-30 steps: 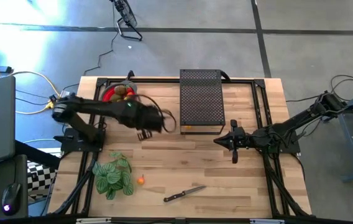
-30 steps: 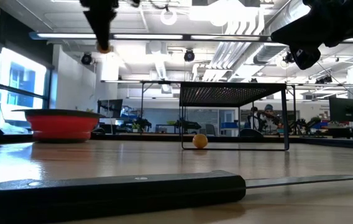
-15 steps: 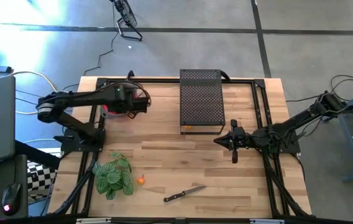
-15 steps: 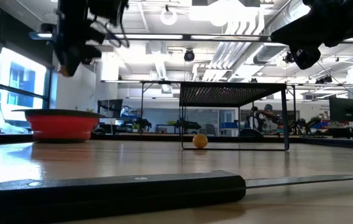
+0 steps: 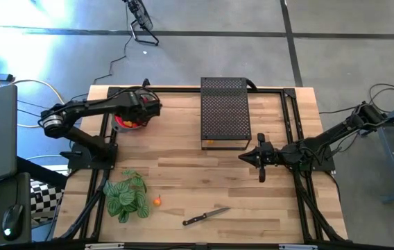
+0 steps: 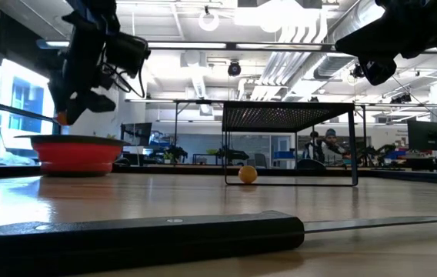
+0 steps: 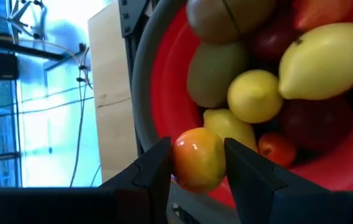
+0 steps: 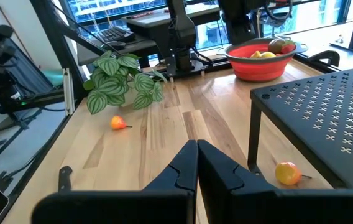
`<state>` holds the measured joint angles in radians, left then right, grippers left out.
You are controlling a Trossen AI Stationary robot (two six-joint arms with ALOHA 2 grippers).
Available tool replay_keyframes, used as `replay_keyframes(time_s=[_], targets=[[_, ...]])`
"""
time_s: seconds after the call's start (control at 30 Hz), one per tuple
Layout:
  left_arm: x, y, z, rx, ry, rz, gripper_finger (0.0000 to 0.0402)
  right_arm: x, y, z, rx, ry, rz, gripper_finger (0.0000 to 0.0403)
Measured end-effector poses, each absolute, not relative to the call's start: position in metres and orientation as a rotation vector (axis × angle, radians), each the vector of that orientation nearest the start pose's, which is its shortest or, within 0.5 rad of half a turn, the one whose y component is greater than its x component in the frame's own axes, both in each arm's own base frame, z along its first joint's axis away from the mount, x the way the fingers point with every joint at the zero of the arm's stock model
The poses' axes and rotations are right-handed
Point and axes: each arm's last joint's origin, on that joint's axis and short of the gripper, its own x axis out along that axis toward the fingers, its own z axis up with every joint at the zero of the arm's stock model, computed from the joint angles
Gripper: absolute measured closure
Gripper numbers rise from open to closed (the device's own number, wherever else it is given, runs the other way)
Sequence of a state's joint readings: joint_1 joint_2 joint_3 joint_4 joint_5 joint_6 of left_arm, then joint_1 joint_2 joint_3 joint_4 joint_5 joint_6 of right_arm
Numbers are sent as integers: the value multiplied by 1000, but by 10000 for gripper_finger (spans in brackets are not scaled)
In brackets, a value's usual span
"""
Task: Pick & Place Fruit
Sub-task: Put the orange pear into the strainer bowl
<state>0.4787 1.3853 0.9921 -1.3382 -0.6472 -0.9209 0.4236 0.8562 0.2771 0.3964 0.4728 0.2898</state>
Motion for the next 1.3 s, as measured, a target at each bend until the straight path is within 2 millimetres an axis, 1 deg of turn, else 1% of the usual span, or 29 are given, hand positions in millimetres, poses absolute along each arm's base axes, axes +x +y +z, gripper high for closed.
replay_keyframes(time_s=[0.2, 0.33, 0.57, 0.7, 0.8, 0.97, 1.07, 1.23, 1.3], targets=[[174, 120, 224, -479, 1238, 1531, 270, 167, 61, 202, 203, 157, -72, 400], [178, 121, 223, -485, 1246, 1459, 270, 167, 61, 202, 203, 157, -72, 400], [181, 123, 223, -489, 1207, 1445, 270, 167, 61, 202, 202, 159, -73, 400], [181, 123, 223, -474, 1223, 1431, 269, 167, 61, 201, 199, 165, -73, 400], [181, 123, 223, -474, 1223, 1431, 253, 166, 61, 200, 195, 173, -75, 400], [181, 123, 223, -476, 1221, 1433, 203, 166, 60, 199, 191, 181, -76, 400], [181, 123, 223, -474, 1219, 1434, 182, 166, 60, 199, 191, 181, -76, 400], [181, 123, 223, -465, 1224, 1430, 173, 166, 60, 199, 191, 181, -76, 400], [182, 123, 223, -450, 1246, 1402, 173, 166, 60, 199, 191, 181, -76, 400]])
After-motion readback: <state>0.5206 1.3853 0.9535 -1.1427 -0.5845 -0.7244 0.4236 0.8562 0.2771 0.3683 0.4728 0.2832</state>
